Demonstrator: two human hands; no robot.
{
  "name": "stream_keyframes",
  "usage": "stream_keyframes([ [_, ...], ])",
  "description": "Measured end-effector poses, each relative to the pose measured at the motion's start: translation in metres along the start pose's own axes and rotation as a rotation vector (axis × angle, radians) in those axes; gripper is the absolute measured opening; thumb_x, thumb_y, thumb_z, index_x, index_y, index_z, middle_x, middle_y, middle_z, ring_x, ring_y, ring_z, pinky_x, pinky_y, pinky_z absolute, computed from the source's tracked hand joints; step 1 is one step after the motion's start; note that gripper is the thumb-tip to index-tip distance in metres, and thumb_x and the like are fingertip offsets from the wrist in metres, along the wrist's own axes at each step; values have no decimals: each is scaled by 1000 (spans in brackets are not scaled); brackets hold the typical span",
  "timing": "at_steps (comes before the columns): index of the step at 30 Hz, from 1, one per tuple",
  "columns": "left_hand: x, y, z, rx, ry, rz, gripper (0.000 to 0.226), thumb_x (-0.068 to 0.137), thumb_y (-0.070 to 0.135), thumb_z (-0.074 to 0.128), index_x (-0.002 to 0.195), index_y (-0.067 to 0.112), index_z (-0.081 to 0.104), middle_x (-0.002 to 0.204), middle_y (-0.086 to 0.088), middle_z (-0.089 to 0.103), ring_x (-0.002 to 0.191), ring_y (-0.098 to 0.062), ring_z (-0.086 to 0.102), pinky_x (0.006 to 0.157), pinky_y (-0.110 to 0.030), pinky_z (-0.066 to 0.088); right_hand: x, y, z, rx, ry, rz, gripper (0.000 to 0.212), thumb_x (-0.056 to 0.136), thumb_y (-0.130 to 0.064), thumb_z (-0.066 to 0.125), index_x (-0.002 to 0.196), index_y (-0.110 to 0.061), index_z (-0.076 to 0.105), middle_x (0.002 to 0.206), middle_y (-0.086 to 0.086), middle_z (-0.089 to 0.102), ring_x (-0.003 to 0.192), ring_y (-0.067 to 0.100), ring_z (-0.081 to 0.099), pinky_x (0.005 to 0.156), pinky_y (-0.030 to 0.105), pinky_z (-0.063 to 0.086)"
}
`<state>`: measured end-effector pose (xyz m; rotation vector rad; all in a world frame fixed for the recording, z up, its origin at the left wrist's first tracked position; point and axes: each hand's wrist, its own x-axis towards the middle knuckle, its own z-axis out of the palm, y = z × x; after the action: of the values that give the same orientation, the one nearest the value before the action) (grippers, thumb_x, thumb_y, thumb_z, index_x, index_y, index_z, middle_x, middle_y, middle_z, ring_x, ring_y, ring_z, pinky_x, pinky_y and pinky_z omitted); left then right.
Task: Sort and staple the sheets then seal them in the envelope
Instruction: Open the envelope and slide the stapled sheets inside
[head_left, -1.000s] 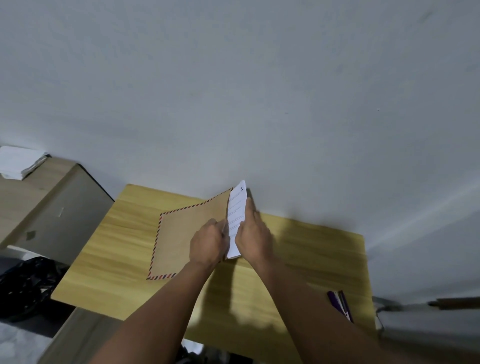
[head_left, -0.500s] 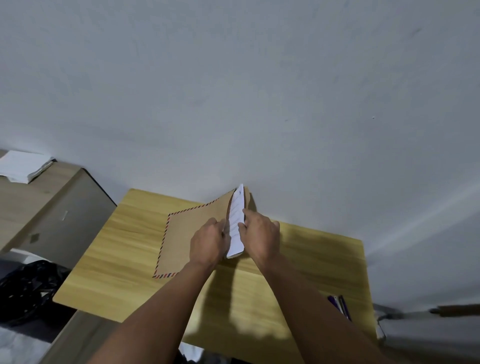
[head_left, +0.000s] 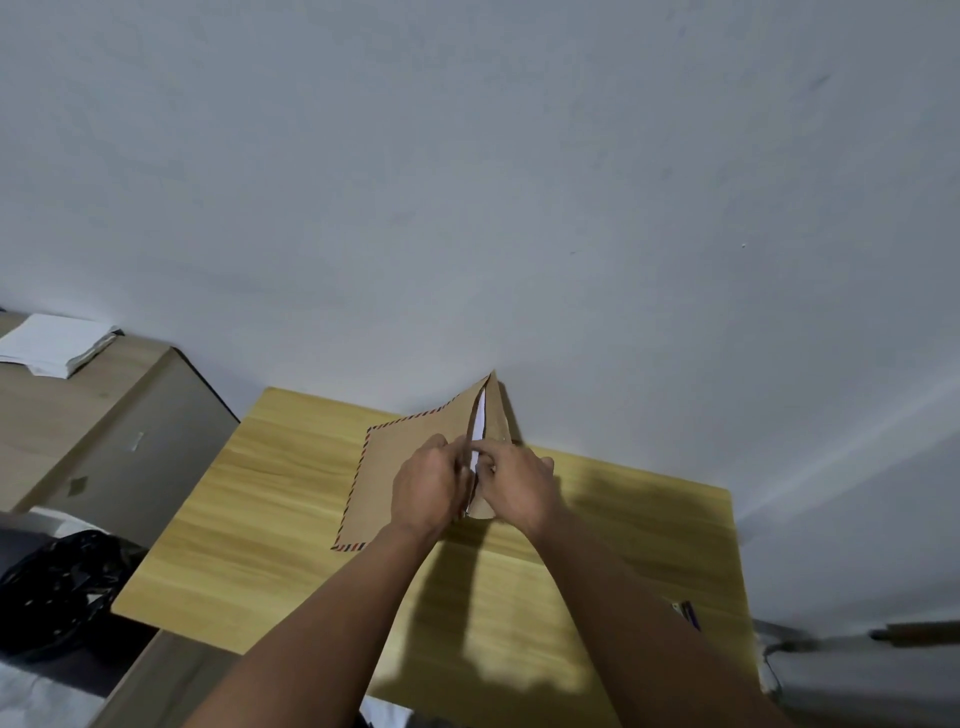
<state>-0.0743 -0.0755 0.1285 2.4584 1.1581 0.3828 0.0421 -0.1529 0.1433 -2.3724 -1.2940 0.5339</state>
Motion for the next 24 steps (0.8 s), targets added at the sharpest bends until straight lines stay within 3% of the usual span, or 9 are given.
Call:
stream_keyframes([
  [3, 0, -1, 0, 6, -5, -25, 20, 94, 19, 56, 109, 22, 70, 81, -3, 53, 69, -29, 57, 55, -34, 41, 3, 5, -1, 149, 96, 19, 34, 95, -22, 57, 125, -34, 67, 107, -9, 77, 105, 17, 70, 97, 43, 50],
  [6, 0, -5, 2, -17, -13, -28, 27, 95, 18, 57, 117, 26, 71, 83, -3, 54, 74, -28, 58, 57, -33, 38, 5, 7, -1, 225, -28, -17, 36, 85, -20, 71, 119, -31, 72, 113, -12, 77, 109, 8, 70, 96, 39, 55],
  [8, -1, -9, 2, -36, -16, -45, 29, 95, 19, 58, 119, 26, 72, 82, -2, 55, 74, -26, 59, 58, -33, 39, 5, 7, -4, 298, -81, 7, 44, 83, -21, 74, 126, -32, 69, 120, -12, 74, 113, 4, 68, 100, 38, 54],
  [12, -3, -20, 0, -71, -9, -116, 27, 94, 24, 58, 114, 28, 74, 79, -1, 57, 75, -25, 60, 59, -32, 41, 1, 2, -11, 301, 73, 33, 72, 87, -32, 73, 152, -30, 41, 147, -5, 55, 129, 16, 57, 108, 39, 48],
  [15, -2, -20, -6, -141, 22, -162, 22, 97, 36, 58, 109, 30, 75, 74, 1, 59, 76, -25, 63, 59, -32, 43, 3, -8, -12, 311, 33, 127, 100, 82, -39, 78, 159, -25, 17, 157, 1, 43, 139, 24, 48, 108, 37, 46],
  [19, -3, -11, -12, -126, 48, -168, 20, 85, 26, 51, 92, 26, 69, 80, -3, 62, 80, -29, 62, 59, -35, 42, 17, -17, -19, 307, 29, 299, 107, 85, -26, 77, 162, -23, 2, 163, 15, 27, 133, 33, 53, 93, 28, 44],
  [20, -3, -12, -13, -121, 52, -180, 19, 83, 25, 52, 91, 27, 68, 82, -3, 64, 79, -28, 62, 59, -35, 44, 21, -17, -21, 320, -1, 325, 101, 85, -22, 74, 162, -22, 8, 158, 16, 37, 123, 34, 61, 88, 31, 52],
  [22, -3, -14, -12, -139, 61, -194, 23, 81, 24, 52, 94, 28, 70, 83, -1, 65, 77, -26, 62, 60, -36, 49, 28, -16, -22, 304, -65, 317, 68, 86, -19, 65, 149, -19, 42, 127, 10, 66, 88, 31, 73, 67, 36, 62],
  [24, -4, -13, -10, -207, 57, -163, 27, 84, 23, 53, 101, 28, 73, 78, 1, 68, 73, -26, 63, 62, -38, 52, 29, -16, -22, 204, -118, 239, 35, 88, -11, 55, 119, -18, 69, 100, 4, 73, 74, 25, 69, 68, 39, 63],
])
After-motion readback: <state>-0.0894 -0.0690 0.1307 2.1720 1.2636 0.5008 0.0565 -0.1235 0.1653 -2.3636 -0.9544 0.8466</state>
